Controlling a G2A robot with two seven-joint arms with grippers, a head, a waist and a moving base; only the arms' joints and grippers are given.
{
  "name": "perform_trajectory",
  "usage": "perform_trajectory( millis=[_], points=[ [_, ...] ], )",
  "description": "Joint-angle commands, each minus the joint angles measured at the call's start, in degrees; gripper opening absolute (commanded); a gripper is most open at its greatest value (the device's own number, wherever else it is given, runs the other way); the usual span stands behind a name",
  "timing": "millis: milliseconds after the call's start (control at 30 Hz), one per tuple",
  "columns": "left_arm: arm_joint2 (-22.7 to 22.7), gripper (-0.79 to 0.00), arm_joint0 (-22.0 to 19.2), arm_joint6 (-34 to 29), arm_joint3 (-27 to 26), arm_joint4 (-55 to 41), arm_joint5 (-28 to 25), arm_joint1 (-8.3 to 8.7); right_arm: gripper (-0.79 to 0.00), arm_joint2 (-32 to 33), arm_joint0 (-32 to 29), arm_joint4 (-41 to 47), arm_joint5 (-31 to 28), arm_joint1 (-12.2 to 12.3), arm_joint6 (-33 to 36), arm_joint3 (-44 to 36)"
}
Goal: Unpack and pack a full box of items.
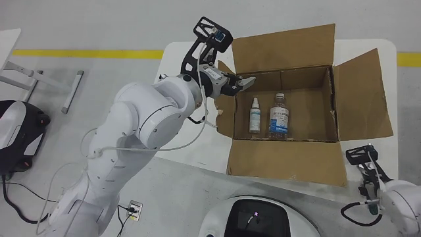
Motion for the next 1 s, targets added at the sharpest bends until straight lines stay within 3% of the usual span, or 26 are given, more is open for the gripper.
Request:
perform_trajectory(
  millis=[0, 33, 100, 533, 867, 967],
  points=[
    [0.0, 0.0, 0.0, 0.0, 0.0, 0.0, 0.0, 0.0, -0.702, -0.24, 0.09, 0.02, 0.06, 0.06, 0.0, 0.05],
    [0.0, 0.0, 0.0, 0.0, 0.0, 0.0, 0.0, 0.0, -0.76, -0.34, 0.12, 0.02, 0.14, 0.09, 0.0, 0.06],
    [0.0, 0.0, 0.0, 0.0, 0.0, 0.0, 0.0, 0.0, -0.785, -0.53, 0.19, 0.03, 0.16, 0.16, 0.0, 0.06],
    [0.0, 0.0, 0.0, 0.0, 0.0, 0.0, 0.0, 0.0, -0.785, 0.55, -1.24, -0.32, -0.81, 0.83, 0.0, -6.45],
    [0.0, 0.0, 0.0, 0.0, 0.0, 0.0, 0.0, 0.0, -0.785, 11.51, -9.07, 3.92, -1.67, 1.38, -6.48, -20.25],
    [0.0, 0.0, 0.0, 0.0, 0.0, 0.0, 0.0, 0.0, -0.785, 15.7, -11.36, 6.55, -3.36, 1.47, -11.2, -20.98]
  ],
)
